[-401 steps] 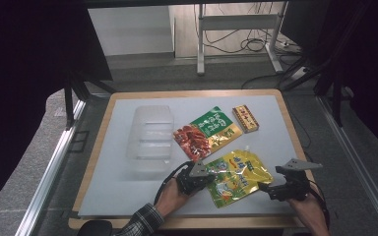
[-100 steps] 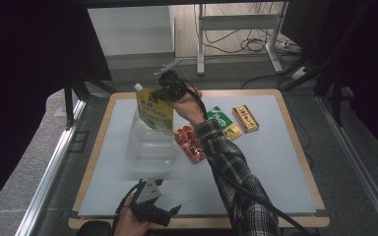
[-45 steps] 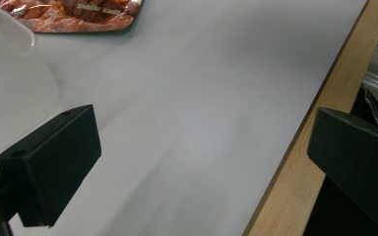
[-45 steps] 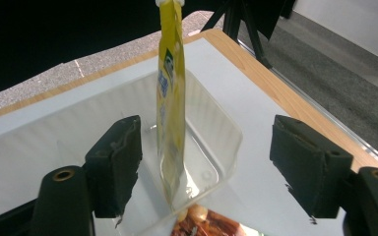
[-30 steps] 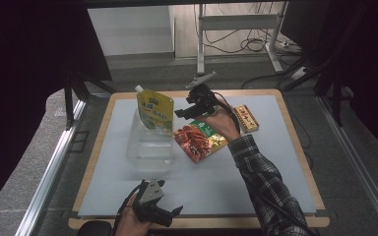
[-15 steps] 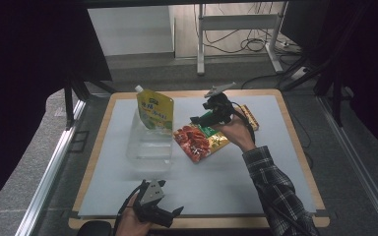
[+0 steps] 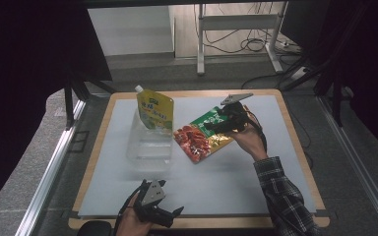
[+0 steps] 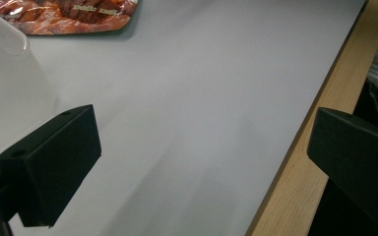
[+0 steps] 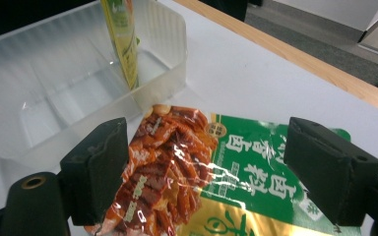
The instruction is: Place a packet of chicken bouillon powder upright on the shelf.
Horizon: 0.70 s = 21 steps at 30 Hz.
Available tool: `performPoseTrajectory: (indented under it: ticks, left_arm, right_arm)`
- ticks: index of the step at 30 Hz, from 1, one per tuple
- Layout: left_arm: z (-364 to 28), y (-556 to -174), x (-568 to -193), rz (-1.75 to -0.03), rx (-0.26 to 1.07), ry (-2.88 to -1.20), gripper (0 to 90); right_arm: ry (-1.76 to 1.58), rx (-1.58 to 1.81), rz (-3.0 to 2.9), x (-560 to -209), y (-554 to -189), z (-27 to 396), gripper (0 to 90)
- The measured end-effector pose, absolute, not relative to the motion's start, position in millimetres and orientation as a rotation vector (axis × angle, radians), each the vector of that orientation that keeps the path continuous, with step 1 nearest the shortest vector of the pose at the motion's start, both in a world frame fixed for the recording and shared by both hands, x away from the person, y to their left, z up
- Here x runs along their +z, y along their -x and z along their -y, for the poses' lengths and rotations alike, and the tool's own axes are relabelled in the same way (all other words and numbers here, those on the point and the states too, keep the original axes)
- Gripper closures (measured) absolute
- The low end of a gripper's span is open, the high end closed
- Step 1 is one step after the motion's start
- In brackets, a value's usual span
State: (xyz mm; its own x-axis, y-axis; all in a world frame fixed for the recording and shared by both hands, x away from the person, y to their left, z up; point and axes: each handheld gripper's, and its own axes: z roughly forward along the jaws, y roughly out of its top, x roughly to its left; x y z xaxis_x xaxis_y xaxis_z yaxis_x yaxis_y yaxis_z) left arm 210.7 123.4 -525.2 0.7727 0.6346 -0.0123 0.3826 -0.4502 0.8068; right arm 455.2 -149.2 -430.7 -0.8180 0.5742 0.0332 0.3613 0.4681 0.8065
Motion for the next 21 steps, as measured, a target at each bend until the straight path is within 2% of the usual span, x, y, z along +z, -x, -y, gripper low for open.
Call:
performPoseTrajectory:
  ticks: [21]
  left_arm:
    - [-123.2, -210.4, -525.4, -0.753, 0.373, -2.103, 0.0]
  right_arm:
    - [-0.809, 1.140, -2.499, -463.8, -452.4, 172.0, 9.7]
